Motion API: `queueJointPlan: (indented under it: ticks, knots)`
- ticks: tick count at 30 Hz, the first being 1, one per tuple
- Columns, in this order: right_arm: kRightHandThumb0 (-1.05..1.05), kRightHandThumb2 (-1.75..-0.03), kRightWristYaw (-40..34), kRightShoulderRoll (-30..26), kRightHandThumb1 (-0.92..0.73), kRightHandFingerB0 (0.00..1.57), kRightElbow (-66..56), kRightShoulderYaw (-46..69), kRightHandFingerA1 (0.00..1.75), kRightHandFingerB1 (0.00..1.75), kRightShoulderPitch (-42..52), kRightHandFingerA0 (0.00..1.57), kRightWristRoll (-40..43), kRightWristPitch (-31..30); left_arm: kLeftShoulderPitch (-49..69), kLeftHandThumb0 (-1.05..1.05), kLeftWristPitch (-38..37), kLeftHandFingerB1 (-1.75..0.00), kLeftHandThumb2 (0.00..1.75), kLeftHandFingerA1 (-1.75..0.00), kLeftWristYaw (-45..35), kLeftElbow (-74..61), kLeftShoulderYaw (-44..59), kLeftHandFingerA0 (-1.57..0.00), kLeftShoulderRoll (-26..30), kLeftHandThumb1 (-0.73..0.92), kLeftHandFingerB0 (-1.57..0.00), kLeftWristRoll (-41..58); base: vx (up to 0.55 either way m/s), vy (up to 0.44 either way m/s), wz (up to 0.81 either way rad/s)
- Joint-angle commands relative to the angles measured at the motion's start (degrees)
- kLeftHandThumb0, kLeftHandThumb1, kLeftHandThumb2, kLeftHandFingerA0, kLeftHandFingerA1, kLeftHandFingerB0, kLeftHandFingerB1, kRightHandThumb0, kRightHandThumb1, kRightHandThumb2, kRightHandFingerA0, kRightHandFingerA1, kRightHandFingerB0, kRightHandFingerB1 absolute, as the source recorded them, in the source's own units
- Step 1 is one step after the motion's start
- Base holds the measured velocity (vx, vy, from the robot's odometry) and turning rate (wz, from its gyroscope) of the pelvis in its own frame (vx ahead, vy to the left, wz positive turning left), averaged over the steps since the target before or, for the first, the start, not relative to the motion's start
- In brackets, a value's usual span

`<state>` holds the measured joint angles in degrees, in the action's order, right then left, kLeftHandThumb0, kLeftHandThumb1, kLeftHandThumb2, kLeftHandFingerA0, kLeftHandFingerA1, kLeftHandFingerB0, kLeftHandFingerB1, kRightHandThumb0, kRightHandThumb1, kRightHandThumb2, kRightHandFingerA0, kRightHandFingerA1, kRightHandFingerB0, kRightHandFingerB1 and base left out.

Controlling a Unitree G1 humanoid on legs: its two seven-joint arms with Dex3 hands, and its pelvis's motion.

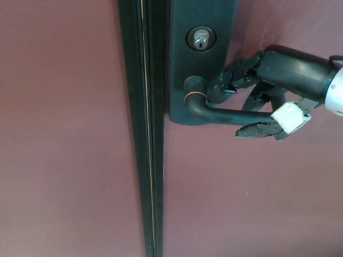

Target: The robot walks towards the door handle and put its right hand on it and twist the handle

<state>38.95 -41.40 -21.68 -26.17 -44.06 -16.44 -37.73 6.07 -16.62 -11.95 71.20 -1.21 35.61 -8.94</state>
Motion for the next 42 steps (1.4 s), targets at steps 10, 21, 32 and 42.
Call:
queueJointPlan:
  ticks: [10, 21, 32, 42]
  knots:
    - [-0.46, -0.57, 2.8, 1.0, -0.54, 0.53, 3.5, -4.2, 0.48, 0.39, -1.8, 0.67, -6.7, 2.6, 0.1, -0.18, 0.3, -0.40, 0.60, -0.45, -1.7, -0.4, 0.9, -0.61, 0.8, 0.70, -0.46, 0.4, 0.00, 0.000, 0.00]
    - [-0.52, -0.77, 4.2, 3.9, -0.46, 0.46, 4.4, -7.0, 0.60, 0.50, -0.4, 0.64, -10.7, 2.3, 0.4, -0.18, 0.3, -0.40, 0.60, -0.45, -1.2, 0.3, 0.9, -0.62, 0.7, 0.70, -0.46, -0.4, 0.00, 0.000, 0.00]
    - [-0.24, -0.55, 4.2, 5.6, -0.51, 0.59, 5.3, -5.5, 0.53, 0.42, 1.6, 0.75, -11.5, 4.8, 0.4, -0.18, -0.3, -0.40, 0.60, -0.45, -0.5, 0.4, 0.2, -0.62, 0.3, 0.70, -0.47, -0.8, 0.00, 0.000, 0.00]
    - [-0.07, -0.55, 2.8, 7.1, -0.51, 0.78, 5.4, -2.5, 0.59, 0.52, 5.5, 0.90, -12.2, 7.2, 0.2, -0.18, 0.2, -0.40, 0.60, -0.46, -1.1, -0.1, 0.5, -0.62, -0.2, 0.70, -0.46, -0.2, 0.00, 0.000, 0.00]
